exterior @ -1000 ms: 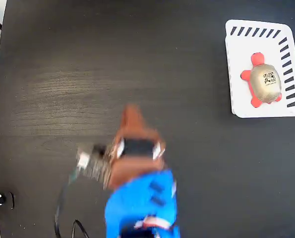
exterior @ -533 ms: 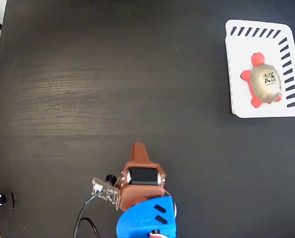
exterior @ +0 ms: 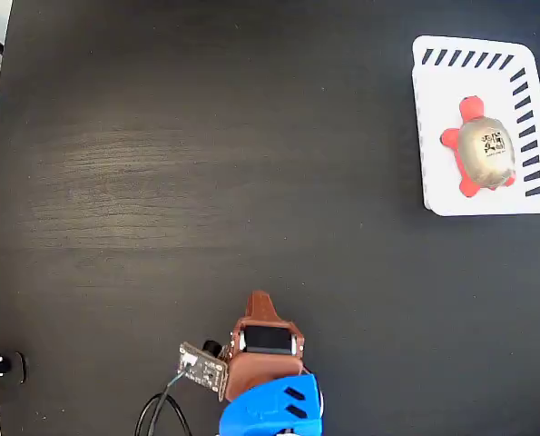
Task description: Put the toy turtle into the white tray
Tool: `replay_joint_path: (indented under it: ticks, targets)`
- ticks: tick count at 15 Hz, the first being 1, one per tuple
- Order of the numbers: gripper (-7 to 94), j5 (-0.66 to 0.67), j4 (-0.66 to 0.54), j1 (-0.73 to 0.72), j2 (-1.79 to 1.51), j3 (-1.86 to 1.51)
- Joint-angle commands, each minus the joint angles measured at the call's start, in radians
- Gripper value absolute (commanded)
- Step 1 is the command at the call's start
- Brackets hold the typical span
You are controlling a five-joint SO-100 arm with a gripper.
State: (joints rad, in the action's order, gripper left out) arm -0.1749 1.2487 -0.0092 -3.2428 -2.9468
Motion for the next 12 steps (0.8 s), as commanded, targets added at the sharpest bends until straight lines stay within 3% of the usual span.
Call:
replay_joint_path:
  ticks: [1,12]
  targets:
    - [0,-0.012,0.021,-0.011,-0.009,0.02]
    - [0,0.0,0.021,-0.029,-0.009,0.02]
